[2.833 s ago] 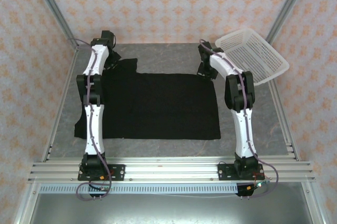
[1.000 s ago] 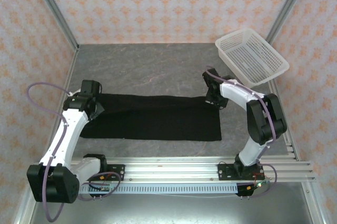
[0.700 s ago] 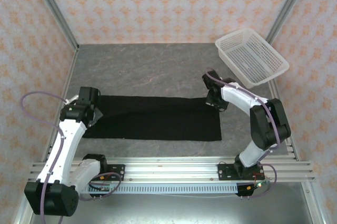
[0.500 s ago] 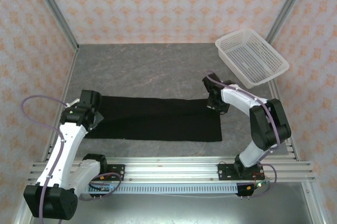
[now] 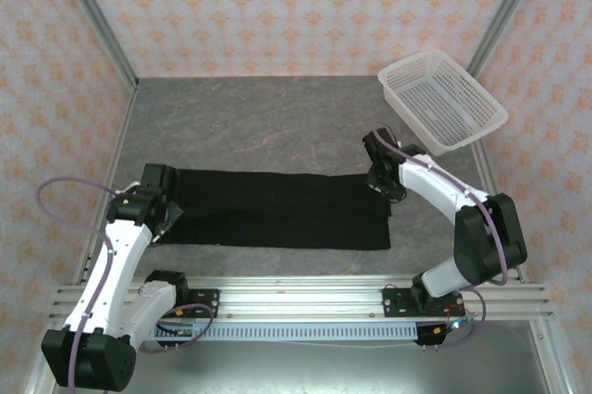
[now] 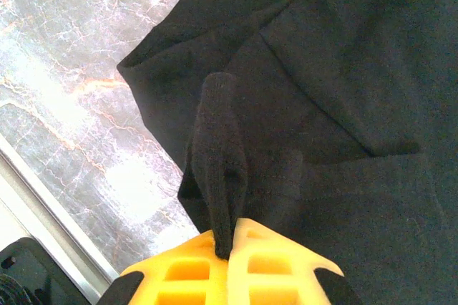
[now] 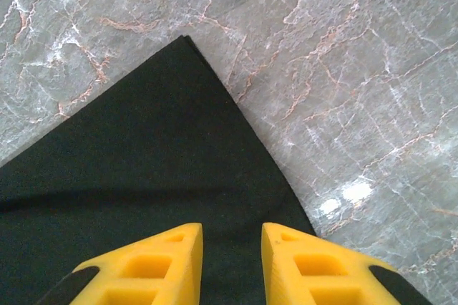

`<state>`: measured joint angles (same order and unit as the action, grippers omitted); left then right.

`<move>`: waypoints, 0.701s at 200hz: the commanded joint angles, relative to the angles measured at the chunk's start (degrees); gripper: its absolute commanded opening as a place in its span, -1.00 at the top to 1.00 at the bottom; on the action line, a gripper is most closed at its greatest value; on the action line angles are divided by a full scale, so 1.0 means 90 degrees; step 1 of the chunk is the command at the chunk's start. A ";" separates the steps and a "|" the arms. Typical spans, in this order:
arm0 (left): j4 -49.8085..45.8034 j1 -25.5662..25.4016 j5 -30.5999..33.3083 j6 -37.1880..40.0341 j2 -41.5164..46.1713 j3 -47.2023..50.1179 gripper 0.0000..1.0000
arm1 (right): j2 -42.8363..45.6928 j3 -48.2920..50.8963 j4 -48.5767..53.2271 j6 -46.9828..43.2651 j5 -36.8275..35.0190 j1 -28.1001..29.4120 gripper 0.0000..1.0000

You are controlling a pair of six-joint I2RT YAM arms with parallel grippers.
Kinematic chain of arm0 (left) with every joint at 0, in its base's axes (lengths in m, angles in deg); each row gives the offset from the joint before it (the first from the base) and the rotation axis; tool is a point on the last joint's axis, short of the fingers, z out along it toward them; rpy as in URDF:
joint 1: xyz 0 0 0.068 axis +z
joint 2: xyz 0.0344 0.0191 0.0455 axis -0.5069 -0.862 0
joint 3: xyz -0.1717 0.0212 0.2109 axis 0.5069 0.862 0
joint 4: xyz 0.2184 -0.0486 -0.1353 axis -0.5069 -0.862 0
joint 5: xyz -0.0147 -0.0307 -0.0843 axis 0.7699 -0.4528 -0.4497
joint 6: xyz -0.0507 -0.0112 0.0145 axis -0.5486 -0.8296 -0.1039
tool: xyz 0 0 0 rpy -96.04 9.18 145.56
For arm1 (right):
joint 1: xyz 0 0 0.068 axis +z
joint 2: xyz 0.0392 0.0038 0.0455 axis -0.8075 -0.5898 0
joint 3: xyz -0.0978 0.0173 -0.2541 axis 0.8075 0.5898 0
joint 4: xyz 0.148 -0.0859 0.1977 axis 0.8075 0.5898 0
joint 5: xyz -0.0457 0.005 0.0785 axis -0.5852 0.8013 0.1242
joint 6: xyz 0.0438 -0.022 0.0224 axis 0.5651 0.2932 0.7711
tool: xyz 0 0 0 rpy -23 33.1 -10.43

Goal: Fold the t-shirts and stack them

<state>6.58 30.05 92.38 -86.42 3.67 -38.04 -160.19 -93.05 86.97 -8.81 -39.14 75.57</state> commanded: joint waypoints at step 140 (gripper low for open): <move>-0.0550 -0.0180 -0.0322 -0.0765 0.0523 0.0472 0.90 | -0.0426 0.0230 -0.0021 0.0184 0.0338 0.0020 0.19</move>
<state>-1.44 28.68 92.84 -92.04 10.01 -36.60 -166.90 -89.60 84.11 -5.99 -34.29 75.57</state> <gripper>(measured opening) 0.043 0.391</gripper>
